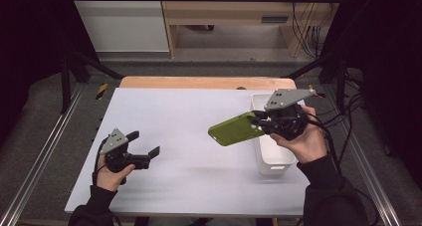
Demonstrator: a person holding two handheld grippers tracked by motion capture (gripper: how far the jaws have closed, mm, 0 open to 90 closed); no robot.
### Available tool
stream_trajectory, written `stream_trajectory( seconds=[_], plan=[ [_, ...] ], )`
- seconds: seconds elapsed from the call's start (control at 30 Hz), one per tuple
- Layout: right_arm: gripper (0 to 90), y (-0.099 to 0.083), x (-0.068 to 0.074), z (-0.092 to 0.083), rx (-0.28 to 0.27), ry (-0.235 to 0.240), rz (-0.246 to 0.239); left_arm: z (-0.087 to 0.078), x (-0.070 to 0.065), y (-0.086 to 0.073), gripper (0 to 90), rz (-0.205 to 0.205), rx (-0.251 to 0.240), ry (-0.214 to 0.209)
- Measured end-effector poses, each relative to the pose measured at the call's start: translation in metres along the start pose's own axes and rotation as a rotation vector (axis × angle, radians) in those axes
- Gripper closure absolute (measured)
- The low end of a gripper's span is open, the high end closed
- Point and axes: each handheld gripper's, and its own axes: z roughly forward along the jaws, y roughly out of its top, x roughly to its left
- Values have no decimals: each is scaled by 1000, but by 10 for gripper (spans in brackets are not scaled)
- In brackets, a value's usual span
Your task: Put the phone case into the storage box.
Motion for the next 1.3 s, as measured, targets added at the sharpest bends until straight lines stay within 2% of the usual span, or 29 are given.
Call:
stream_trajectory(
  seconds=[0.9, 1.3],
  plan=[
    [792, 16, -11, -17, 30, -108, -58, -1, 2, -2, 9, 0, 0, -1],
    [792, 19, -21, -24, 37, -154, -59, 0, 2, -2, 9, 3, 1, -4]
  ],
)
